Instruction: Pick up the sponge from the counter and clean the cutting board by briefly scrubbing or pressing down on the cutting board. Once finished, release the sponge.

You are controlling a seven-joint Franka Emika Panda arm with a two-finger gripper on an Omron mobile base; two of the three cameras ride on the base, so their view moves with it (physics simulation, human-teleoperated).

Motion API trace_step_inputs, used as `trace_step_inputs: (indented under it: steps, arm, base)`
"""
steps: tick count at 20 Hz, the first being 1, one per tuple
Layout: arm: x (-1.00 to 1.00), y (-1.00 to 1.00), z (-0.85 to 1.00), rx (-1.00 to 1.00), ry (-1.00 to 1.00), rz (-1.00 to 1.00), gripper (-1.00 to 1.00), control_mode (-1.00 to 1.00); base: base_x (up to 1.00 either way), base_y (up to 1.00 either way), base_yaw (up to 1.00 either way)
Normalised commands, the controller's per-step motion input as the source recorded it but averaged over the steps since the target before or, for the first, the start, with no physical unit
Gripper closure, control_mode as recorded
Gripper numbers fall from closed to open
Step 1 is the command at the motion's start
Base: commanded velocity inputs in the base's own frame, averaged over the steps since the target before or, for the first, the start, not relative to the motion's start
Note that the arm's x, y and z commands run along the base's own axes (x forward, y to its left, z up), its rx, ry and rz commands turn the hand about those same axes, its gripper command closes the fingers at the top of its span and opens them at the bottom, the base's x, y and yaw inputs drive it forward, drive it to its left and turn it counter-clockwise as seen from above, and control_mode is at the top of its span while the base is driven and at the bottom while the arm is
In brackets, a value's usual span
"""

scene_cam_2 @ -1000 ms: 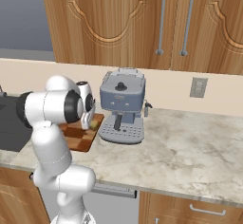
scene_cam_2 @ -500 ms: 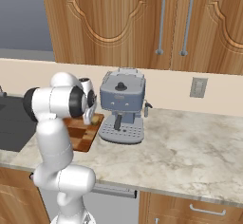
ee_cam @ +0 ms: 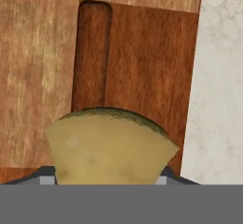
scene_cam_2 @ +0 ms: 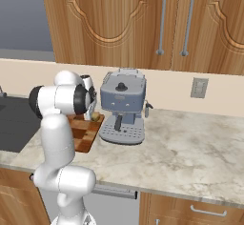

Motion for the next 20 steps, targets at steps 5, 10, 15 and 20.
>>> trace_step_inputs:
  steps: [5, 10, 15, 20]
  arm:
    - [0.0, 0.56, 0.0, 0.0, -0.01, 0.0, 1.0, -1.0]
    - [0.0, 0.66, 0.0, 0.0, 0.0, 0.0, 1.0, -1.0]
    - [0.0, 0.66, 0.0, 0.0, 0.0, 0.0, 1.0, -1.0]
    - [-0.06, 0.5, -0.04, 0.0, 0.0, 0.0, 1.0, -1.0]
  base:
    - [0.0, 0.0, 0.0]
    - [0.0, 0.0, 0.0]
    - [0.0, 0.0, 0.0]
    - [0.0, 0.0, 0.0]
